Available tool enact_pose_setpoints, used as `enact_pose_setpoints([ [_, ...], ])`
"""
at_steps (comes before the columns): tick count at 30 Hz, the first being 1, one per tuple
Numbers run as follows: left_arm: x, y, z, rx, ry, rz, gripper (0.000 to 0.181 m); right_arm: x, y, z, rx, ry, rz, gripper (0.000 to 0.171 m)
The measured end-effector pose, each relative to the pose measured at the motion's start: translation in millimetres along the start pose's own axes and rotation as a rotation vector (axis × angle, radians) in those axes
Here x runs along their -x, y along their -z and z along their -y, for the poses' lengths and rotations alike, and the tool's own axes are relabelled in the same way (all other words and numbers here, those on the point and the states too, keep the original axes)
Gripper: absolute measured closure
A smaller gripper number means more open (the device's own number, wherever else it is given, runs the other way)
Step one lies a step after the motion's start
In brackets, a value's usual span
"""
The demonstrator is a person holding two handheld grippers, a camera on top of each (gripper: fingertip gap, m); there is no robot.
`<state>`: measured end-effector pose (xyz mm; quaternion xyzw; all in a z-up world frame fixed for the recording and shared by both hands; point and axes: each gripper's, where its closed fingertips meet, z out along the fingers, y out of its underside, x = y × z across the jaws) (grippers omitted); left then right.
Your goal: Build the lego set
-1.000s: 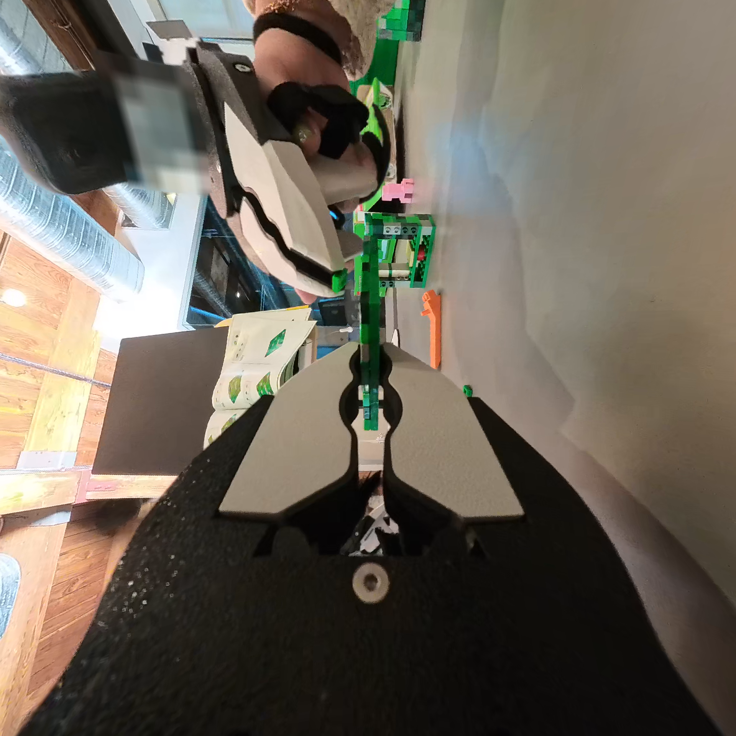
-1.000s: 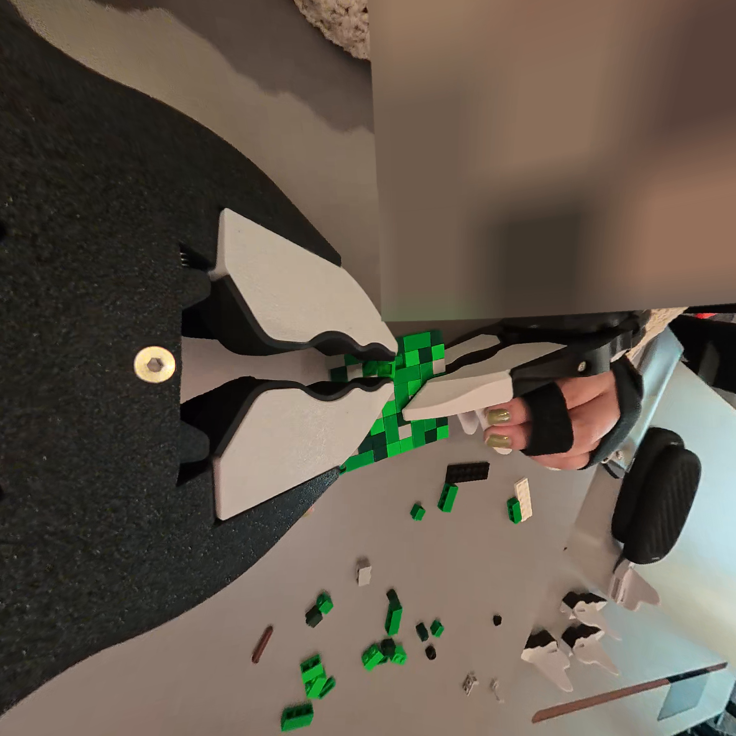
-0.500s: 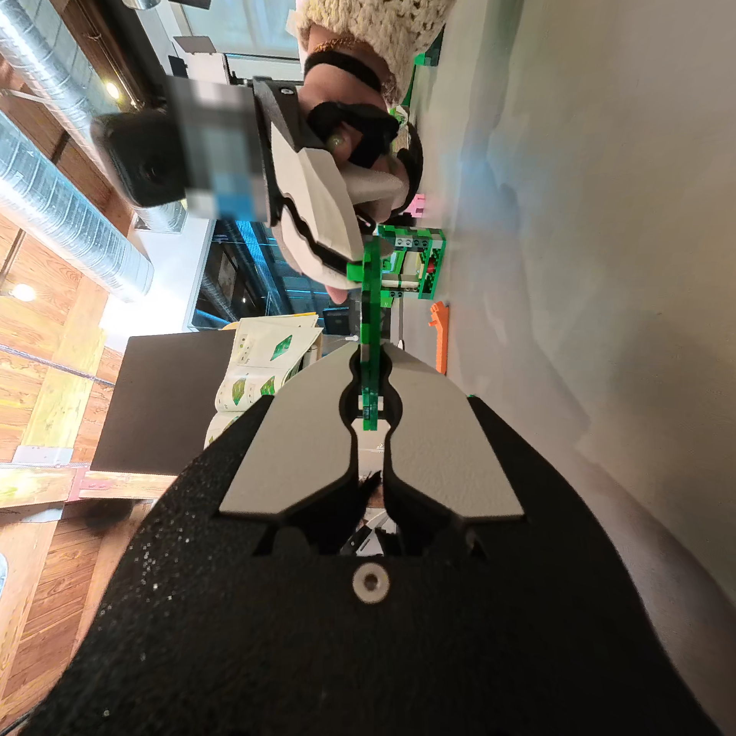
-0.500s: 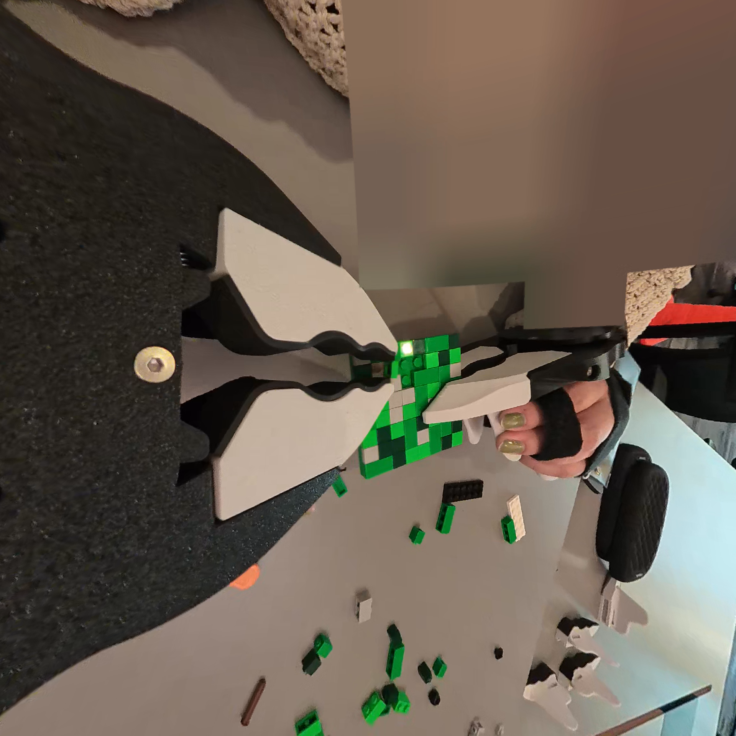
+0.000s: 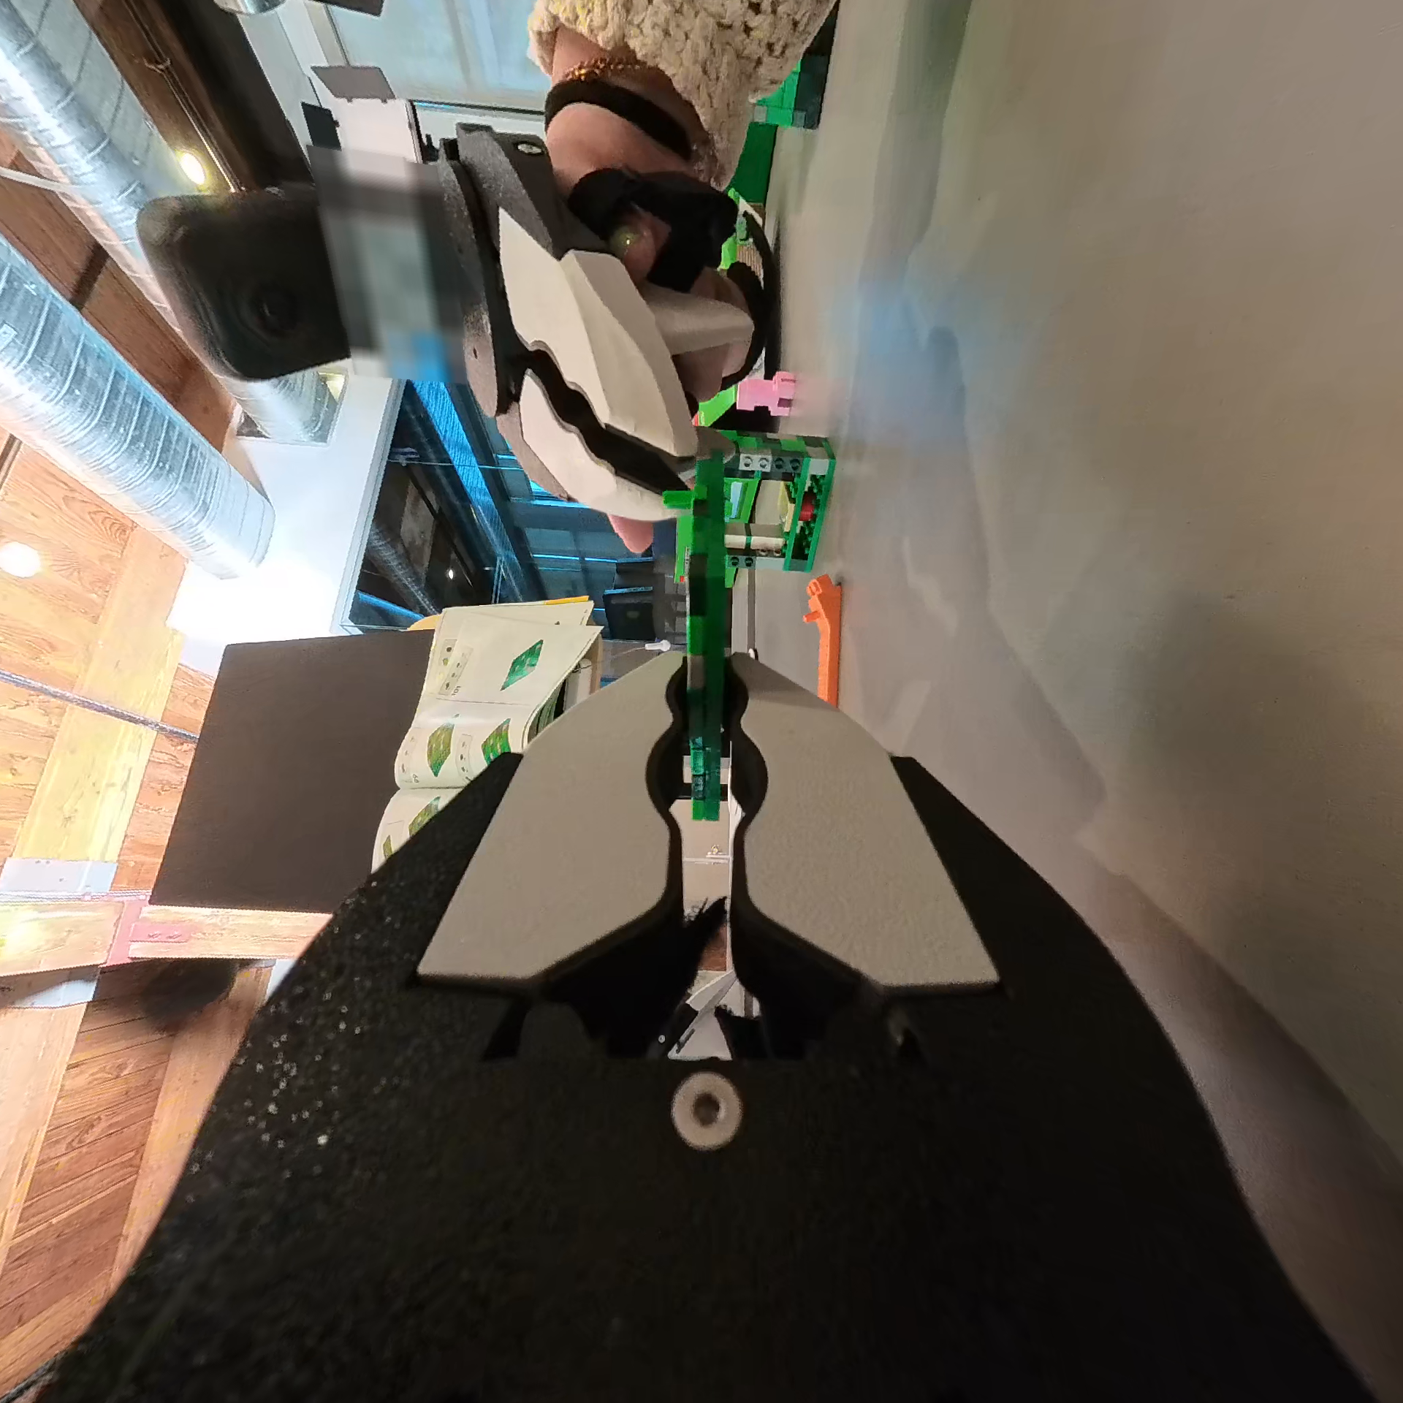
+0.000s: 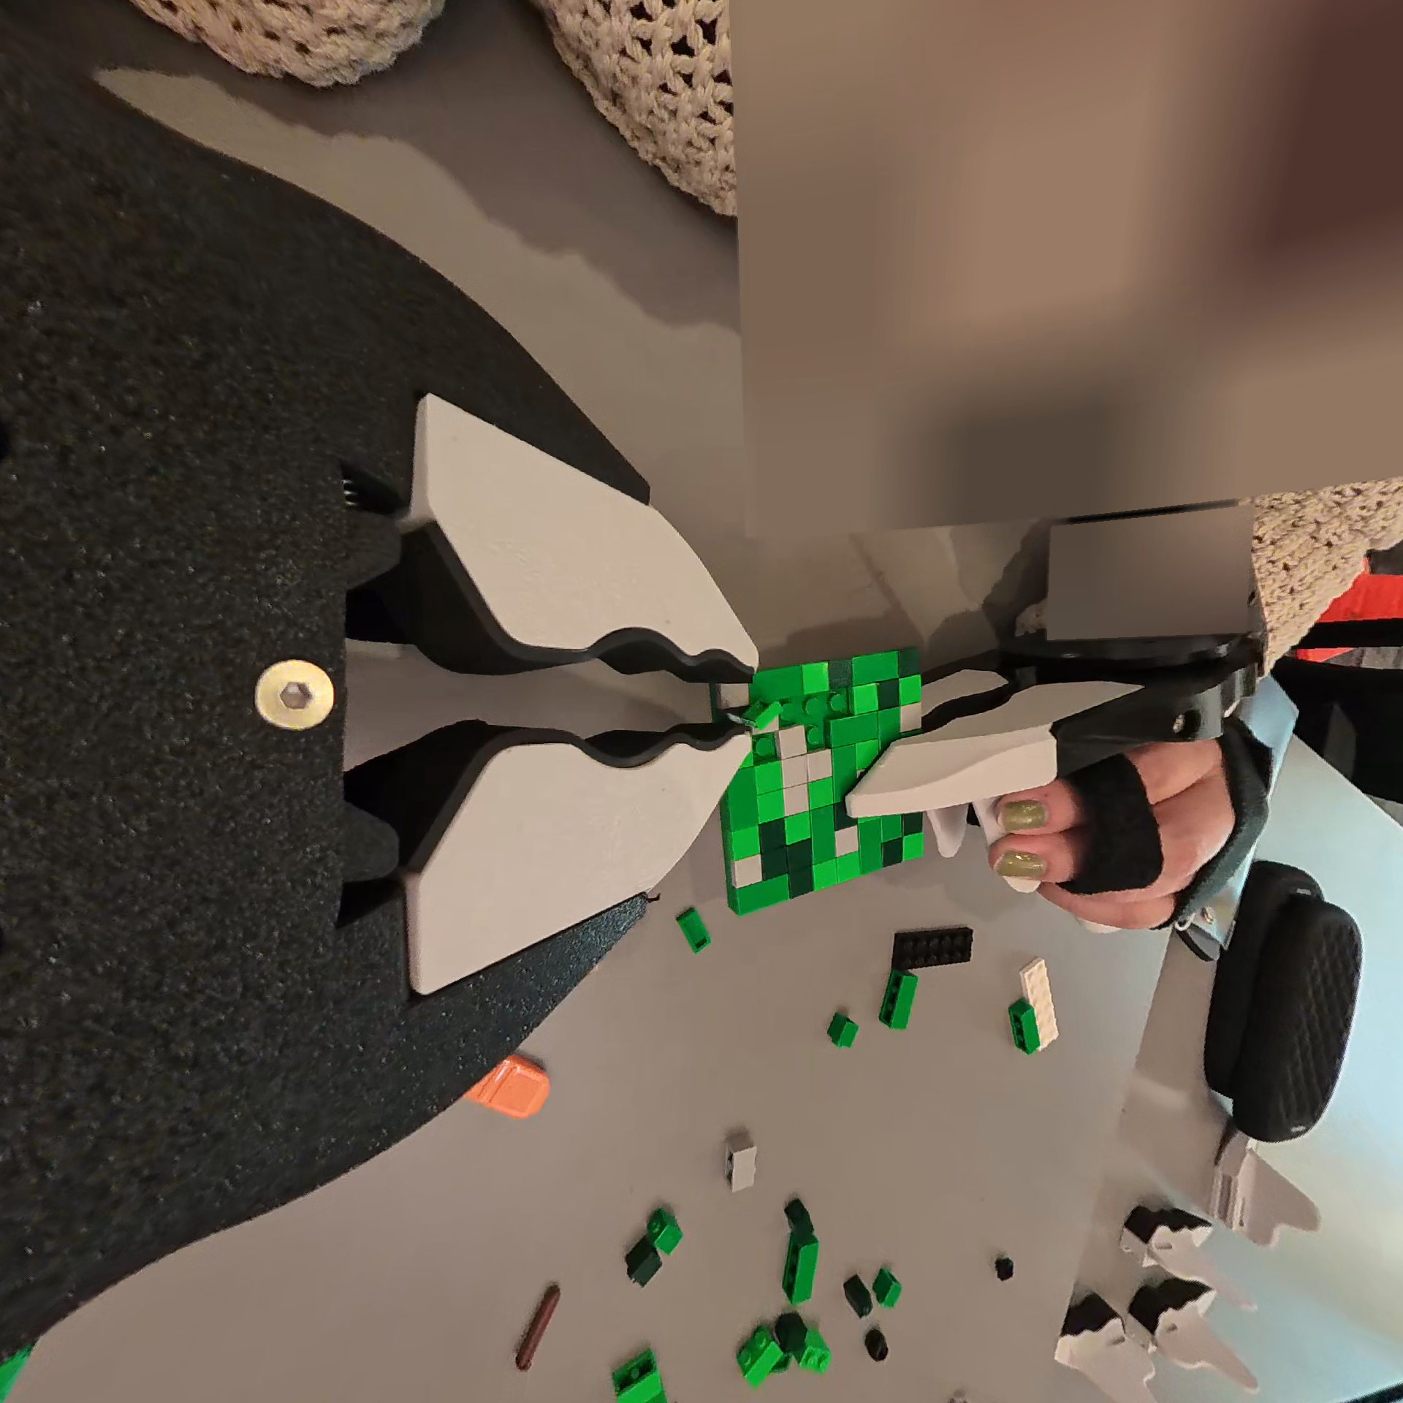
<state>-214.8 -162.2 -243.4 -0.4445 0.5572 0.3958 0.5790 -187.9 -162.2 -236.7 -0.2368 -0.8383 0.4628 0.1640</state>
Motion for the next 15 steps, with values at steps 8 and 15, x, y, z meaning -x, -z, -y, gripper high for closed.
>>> enact_pose_setpoints([
  [8, -1.7, -0.4, -2.2, 0.008, 0.009, -0.011, 0.175, 3.8, 0.0, -0.9, 0.018, 0.021, 0.006, 0.162],
  [15, -6.1, 0.9, 4.1, -0.030, 0.005, -0.037, 0.176, 0.5, 6.3, 6.3, 0.022, 0.102, -0.045, 0.157],
])
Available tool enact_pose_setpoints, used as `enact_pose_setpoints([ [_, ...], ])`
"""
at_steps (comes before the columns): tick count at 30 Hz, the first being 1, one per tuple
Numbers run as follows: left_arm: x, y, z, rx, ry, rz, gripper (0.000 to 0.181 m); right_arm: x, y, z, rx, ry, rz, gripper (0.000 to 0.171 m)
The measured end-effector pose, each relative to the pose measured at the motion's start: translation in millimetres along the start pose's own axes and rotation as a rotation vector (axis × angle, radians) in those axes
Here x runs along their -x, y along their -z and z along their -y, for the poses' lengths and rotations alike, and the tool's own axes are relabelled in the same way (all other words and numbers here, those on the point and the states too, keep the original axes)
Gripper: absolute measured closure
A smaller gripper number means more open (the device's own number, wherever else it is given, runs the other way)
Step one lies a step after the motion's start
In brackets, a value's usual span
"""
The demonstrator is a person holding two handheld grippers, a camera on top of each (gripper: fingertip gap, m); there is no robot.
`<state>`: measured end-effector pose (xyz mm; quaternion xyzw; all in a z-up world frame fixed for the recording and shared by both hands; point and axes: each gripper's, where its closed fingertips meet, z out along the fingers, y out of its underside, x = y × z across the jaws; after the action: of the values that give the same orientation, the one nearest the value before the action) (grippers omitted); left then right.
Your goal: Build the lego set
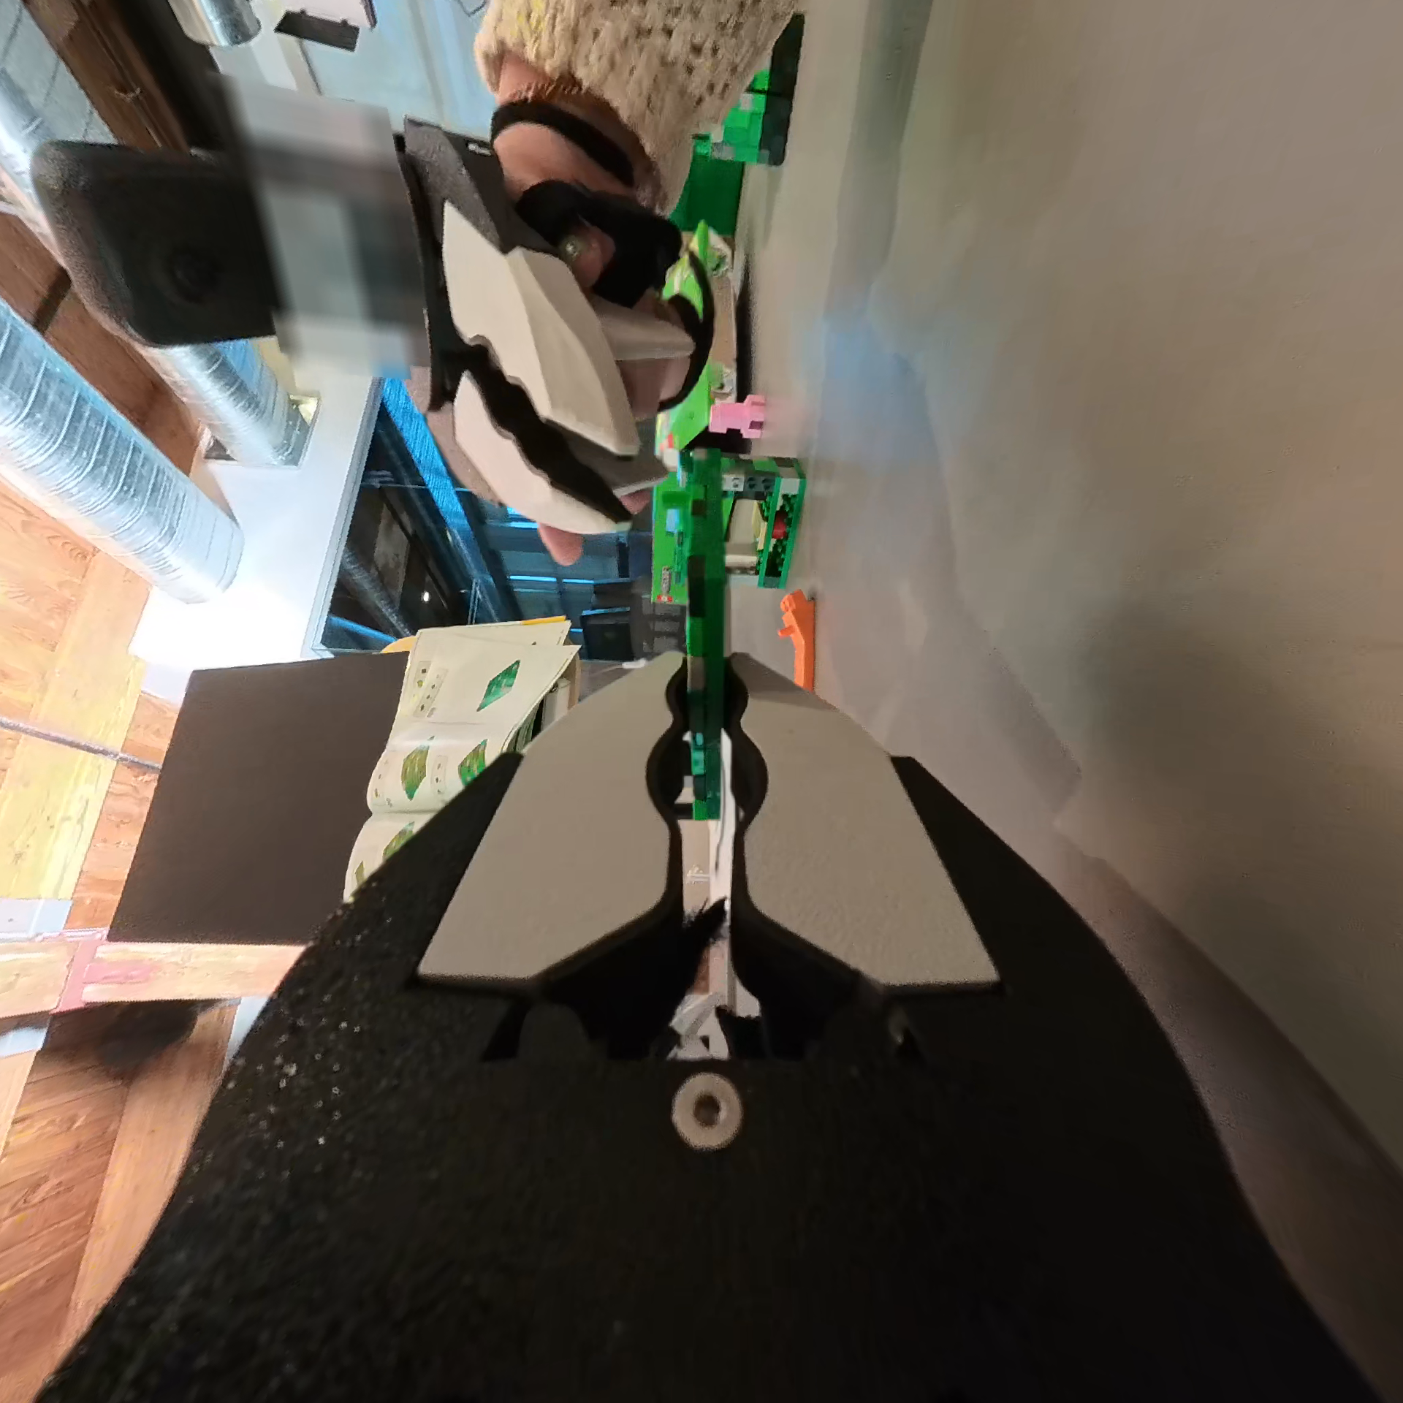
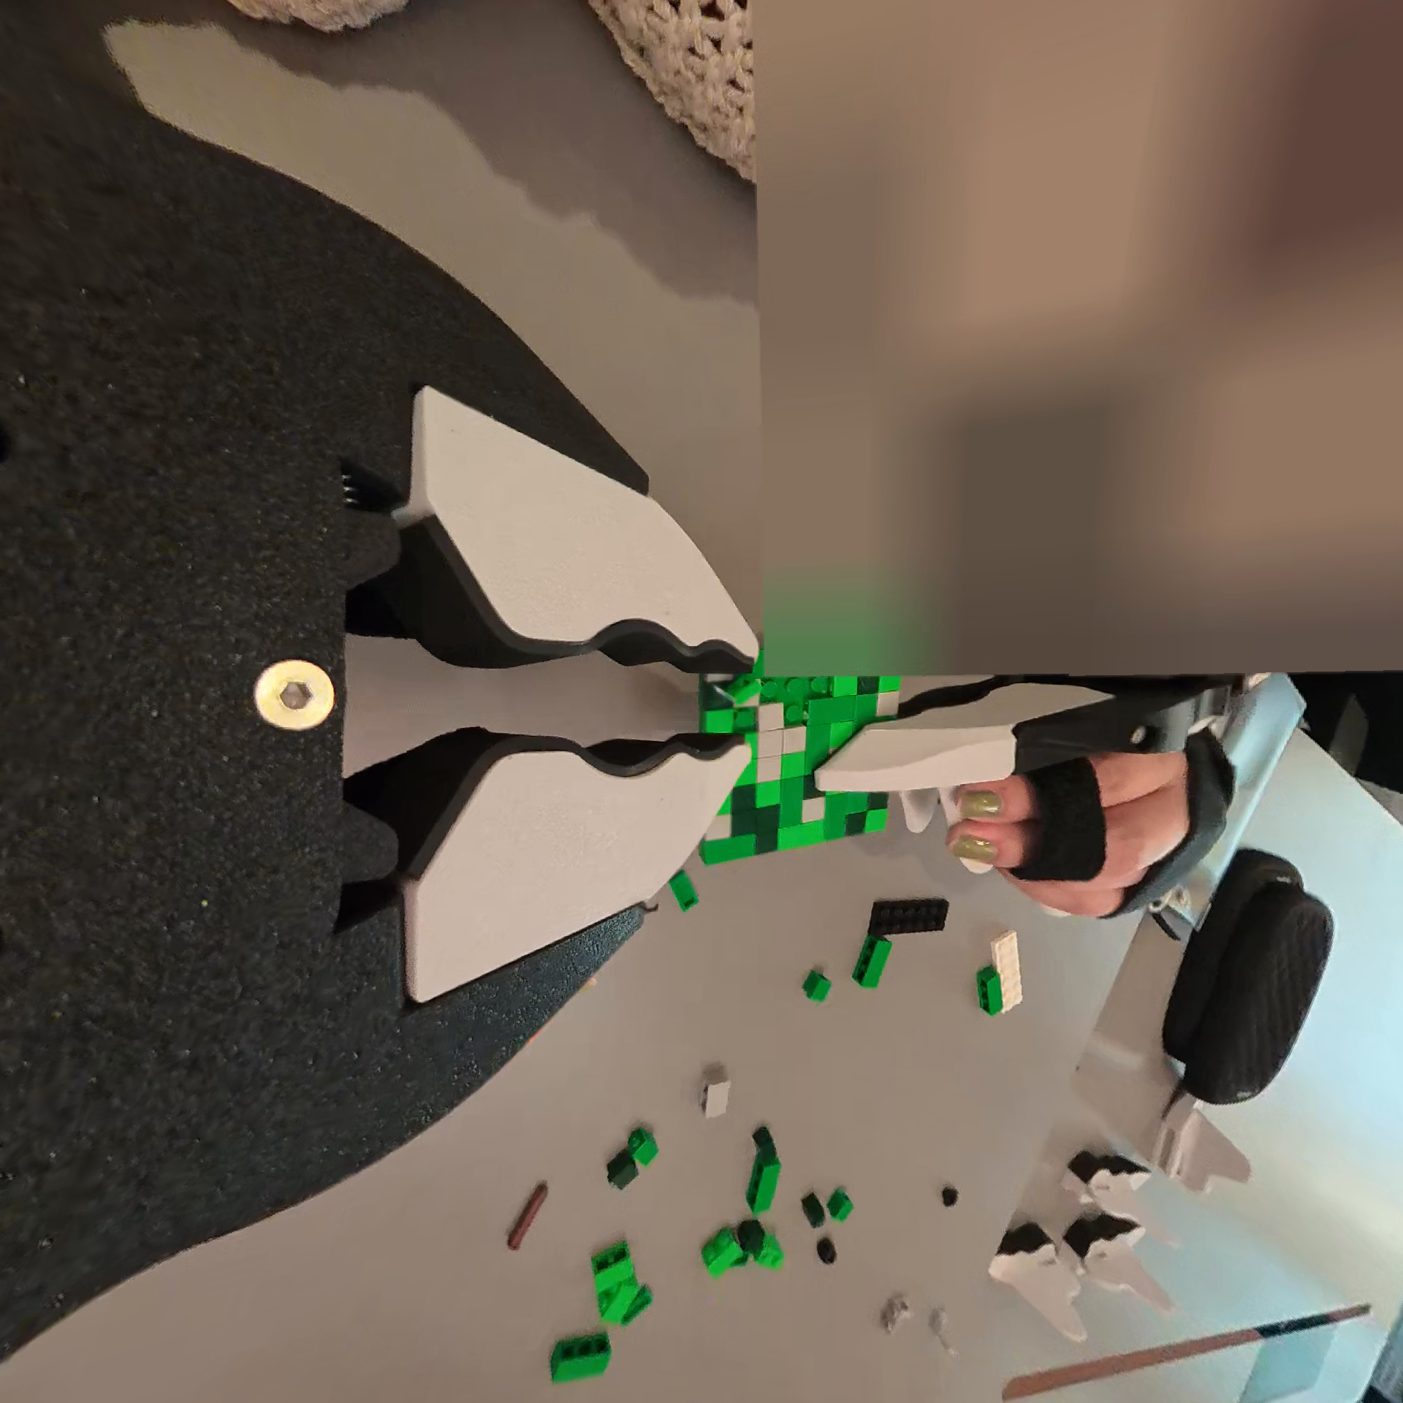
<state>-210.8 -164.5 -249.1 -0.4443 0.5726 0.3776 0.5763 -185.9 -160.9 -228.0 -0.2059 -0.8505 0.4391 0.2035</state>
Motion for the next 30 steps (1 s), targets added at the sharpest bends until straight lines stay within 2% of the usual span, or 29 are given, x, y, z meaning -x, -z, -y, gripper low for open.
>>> enact_pose_setpoints([
  [6, -2, 1, 4, -0.029, 0.006, -0.017, 0.176, 8, -11, -5, 0.063, 0.042, 0.078, 0.157],
  [9, -3, 1, 3, -0.023, 0.001, -0.021, 0.176, 8, -16, -10, 0.113, 0.043, 0.080, 0.168],
  [13, -3, 0, 1, -0.011, 0.013, -0.024, 0.176, 2, -18, -11, 0.176, 0.168, -0.038, 0.168],
  [19, -4, 0, -1, -0.006, 0.024, -0.031, 0.176, -3, -15, -14, 0.381, 0.522, -0.261, 0.168],
  [23, -5, 0, 1, -0.015, 0.016, -0.034, 0.176, 3, -14, -15, 0.425, 0.562, -0.270, 0.168],
  [30, -3, 0, 14, -0.052, 0.006, -0.024, 0.176, 7, -14, -11, 0.392, 0.548, -0.299, 0.168],
])
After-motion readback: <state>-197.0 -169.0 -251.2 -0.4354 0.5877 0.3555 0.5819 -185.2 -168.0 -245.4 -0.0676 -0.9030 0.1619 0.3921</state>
